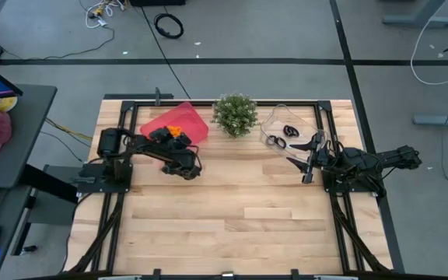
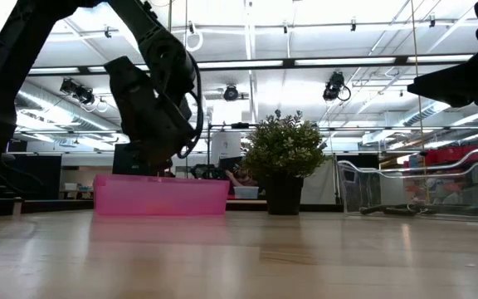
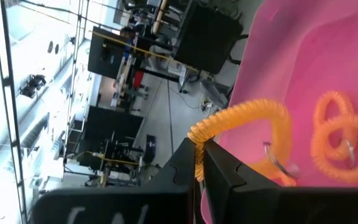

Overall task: Sort spring keychains
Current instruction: Put the yellow spring keychain into the pink bin

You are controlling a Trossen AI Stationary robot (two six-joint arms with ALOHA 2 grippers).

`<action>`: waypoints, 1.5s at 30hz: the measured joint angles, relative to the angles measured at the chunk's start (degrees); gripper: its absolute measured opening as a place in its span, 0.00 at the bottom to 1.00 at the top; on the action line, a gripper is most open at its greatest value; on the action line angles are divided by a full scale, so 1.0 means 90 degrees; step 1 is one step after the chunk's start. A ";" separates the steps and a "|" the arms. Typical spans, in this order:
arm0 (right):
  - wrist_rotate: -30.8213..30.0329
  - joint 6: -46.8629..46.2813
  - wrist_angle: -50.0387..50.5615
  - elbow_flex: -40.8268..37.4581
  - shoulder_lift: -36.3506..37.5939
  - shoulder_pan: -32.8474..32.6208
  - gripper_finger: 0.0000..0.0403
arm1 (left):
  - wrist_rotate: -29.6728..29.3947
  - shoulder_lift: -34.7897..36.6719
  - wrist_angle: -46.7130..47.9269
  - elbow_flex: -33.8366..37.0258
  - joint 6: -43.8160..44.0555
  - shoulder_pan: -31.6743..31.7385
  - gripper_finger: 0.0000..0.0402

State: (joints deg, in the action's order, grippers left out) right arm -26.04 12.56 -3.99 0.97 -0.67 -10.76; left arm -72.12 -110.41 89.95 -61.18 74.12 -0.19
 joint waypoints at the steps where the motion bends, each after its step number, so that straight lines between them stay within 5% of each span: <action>1: 0.0000 -0.0001 -0.0002 0.0000 0.0000 0.0000 0.55 | 0.0016 0.0035 -0.0009 0.0061 0.0043 0.0010 0.04; 16: 0.0000 0.0000 -0.0002 0.0000 0.0000 0.0000 0.55 | -0.0007 0.0083 0.0000 0.0164 0.0142 0.0010 0.06; 34: 0.0000 0.0000 -0.0002 0.0000 0.0001 0.0000 0.55 | -0.0029 0.0078 -0.0030 0.0164 0.0124 0.0010 0.39; 45: -0.0002 -0.0002 -0.0002 0.0000 0.0000 0.0000 0.55 | 0.0023 0.0078 -0.0080 0.0164 0.0233 0.0010 0.43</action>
State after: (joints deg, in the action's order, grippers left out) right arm -26.06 12.54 -4.01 0.97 -0.66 -10.76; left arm -71.91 -109.71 89.23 -59.70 76.22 -0.10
